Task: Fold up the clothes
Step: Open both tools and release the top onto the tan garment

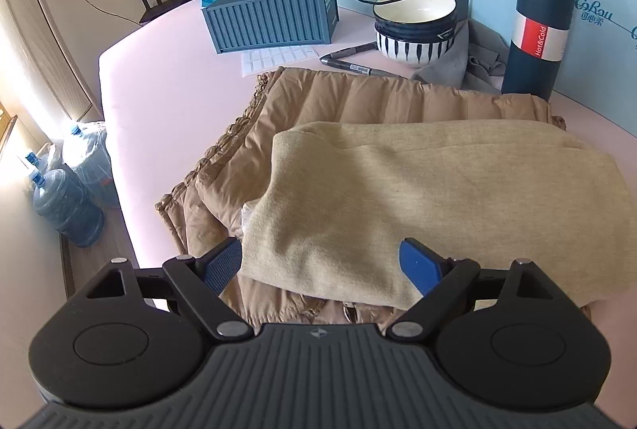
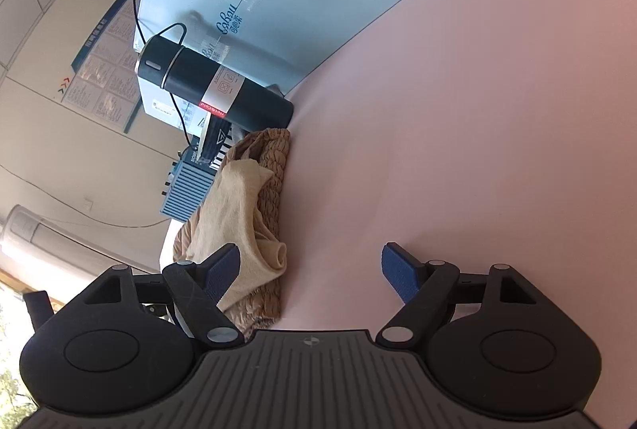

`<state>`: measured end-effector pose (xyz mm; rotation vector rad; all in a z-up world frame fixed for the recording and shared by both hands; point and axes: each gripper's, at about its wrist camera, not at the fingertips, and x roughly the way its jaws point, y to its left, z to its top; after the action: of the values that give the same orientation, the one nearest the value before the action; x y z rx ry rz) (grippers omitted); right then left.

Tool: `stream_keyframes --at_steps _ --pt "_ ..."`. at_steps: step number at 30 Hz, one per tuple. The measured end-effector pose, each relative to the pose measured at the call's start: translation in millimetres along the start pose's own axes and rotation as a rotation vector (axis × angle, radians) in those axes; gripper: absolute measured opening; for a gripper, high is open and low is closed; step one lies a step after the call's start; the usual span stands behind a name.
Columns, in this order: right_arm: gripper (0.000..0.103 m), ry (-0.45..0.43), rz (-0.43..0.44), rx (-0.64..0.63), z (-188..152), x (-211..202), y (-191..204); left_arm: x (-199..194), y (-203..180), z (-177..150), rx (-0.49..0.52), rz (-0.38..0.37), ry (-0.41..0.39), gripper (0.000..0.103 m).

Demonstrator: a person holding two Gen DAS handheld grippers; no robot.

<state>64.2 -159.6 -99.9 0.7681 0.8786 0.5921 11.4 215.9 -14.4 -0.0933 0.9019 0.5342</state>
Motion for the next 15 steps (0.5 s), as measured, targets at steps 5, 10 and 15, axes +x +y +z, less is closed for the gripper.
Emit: stream_keyframes --at_steps 5,10,15 --pt "0.085 0.007 -0.020 -0.089 -33 -29 6 -14 -15 -18 0.012 -0.051 0.013 0.085" --pt "0.088 0.021 -0.080 -0.098 -44 -40 16 -20 -24 -30 0.026 -0.070 0.040 0.086" --pt "0.097 0.074 -0.214 -0.197 -46 -33 39 -25 -27 -37 0.050 -0.071 0.053 0.086"
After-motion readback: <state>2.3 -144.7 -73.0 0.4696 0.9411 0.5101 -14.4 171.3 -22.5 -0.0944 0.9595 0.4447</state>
